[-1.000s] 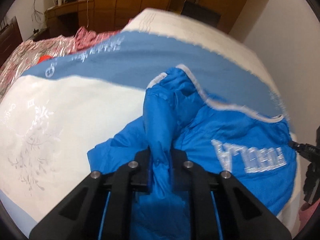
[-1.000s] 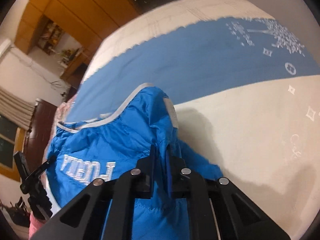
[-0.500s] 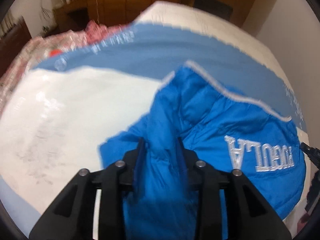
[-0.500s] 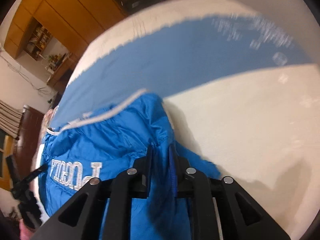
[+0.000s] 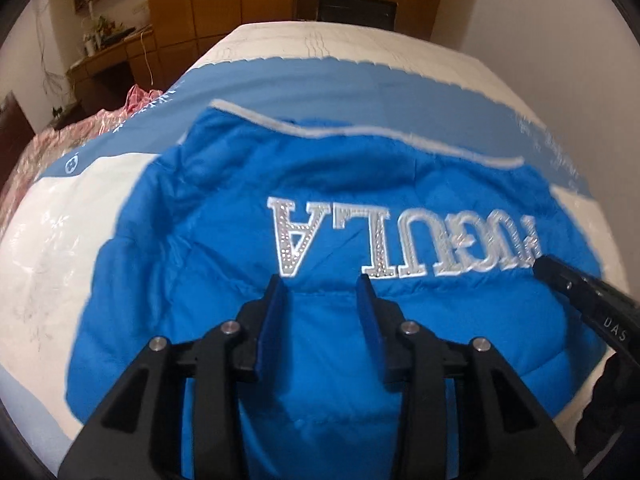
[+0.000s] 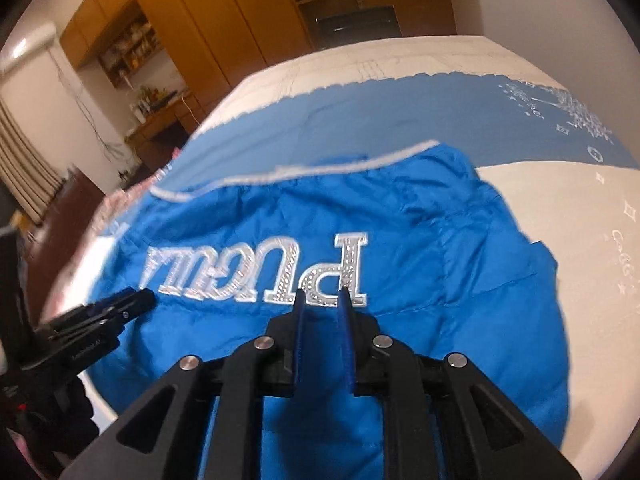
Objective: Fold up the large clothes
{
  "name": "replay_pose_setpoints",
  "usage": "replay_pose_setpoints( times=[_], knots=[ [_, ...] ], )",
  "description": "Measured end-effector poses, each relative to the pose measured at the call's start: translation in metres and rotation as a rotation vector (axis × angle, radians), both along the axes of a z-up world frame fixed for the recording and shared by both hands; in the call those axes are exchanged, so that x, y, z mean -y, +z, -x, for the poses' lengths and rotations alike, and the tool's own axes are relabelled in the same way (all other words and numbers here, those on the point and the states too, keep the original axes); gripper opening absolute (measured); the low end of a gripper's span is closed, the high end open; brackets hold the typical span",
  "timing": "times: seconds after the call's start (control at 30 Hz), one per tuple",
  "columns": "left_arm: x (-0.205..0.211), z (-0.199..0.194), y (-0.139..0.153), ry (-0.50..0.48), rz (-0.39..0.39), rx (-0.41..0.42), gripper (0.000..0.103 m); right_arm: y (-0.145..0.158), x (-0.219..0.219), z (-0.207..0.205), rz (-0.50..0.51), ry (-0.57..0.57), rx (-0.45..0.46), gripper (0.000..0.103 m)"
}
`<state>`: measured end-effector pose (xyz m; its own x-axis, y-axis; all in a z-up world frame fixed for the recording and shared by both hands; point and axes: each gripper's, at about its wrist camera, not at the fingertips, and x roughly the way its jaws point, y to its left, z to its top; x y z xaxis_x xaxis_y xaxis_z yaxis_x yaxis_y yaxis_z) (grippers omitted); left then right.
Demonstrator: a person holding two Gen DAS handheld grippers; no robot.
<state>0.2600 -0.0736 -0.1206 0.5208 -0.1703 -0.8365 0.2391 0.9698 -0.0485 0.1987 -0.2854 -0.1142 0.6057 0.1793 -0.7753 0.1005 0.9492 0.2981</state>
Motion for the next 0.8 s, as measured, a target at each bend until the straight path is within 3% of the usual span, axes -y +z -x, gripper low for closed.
replay_pose_setpoints(
  times=[0.13,0.3,0.47,0.63,0.8],
  knots=[
    [0.003,0.004,-0.023,-0.026,-0.013,0.019,0.037,-0.026,-0.008,0.002,0.056,0.012,0.018,0.014],
    [-0.003,-0.001,-0.030,-0.016,0.036,-0.007,0.037,-0.039,-0.011,0.004,0.065,0.001,0.038,0.013],
    [-0.007,0.000,-0.015,-0.006,0.061,-0.035,0.036,-0.026,-0.007,0.007,0.034,-0.008,0.009,0.016],
    [-0.005,0.020,0.001,-0.009,0.050,-0.010,0.037,0.005,-0.016,0.027,0.055,0.024,0.086,0.017],
    [0.000,0.028,-0.012,-0.025,0.043,-0.013,0.038,-0.007,-0.021,0.030,0.055,0.032,0.061,0.017]
  ],
)
